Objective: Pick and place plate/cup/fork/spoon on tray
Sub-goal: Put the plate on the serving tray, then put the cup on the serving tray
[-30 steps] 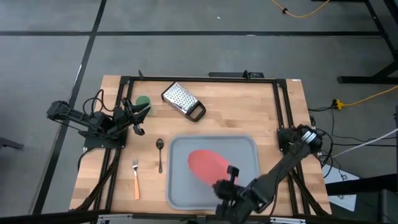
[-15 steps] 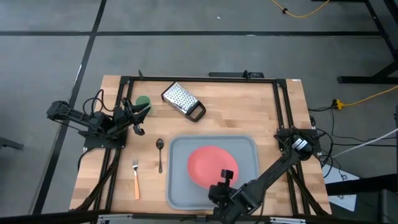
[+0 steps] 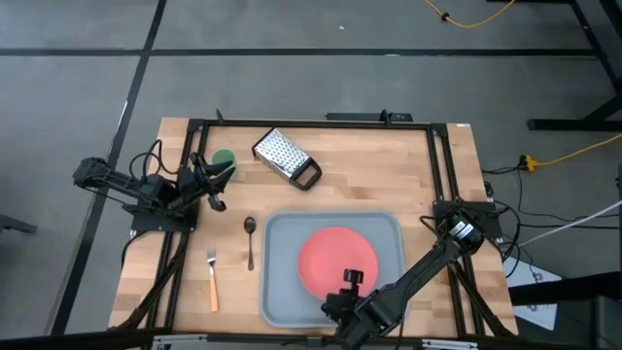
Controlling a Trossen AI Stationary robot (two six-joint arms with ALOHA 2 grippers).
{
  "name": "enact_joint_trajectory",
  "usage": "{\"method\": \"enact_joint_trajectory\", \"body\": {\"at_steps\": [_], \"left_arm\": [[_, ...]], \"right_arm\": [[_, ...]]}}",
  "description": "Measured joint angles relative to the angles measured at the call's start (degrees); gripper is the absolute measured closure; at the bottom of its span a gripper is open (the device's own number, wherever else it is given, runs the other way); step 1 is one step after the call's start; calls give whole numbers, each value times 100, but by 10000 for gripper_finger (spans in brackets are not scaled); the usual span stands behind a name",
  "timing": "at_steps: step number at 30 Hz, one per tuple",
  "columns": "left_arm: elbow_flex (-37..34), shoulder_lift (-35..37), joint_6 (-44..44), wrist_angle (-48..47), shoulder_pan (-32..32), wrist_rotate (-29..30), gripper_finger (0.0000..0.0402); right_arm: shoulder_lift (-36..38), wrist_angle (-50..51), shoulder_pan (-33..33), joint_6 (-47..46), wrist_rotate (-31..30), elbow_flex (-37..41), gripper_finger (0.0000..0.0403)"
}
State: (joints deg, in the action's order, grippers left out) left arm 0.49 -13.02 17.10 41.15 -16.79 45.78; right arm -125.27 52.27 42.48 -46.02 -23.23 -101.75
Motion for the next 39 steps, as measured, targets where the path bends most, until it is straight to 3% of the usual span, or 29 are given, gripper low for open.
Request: {"method": "enact_joint_trajectory", "body": {"at_steps": [23,32,39], "left_arm": [[0,2,-2,0,-1,0,316],[0,0,-2,0,1,1,316],[0,2,-2,0,0,0,316]], "right_arm": [[9,-24,-98,275,499,0,367],[9,-266,-313,451,1012,2,321],[9,-483,-302,411,1238,2,315]]}}
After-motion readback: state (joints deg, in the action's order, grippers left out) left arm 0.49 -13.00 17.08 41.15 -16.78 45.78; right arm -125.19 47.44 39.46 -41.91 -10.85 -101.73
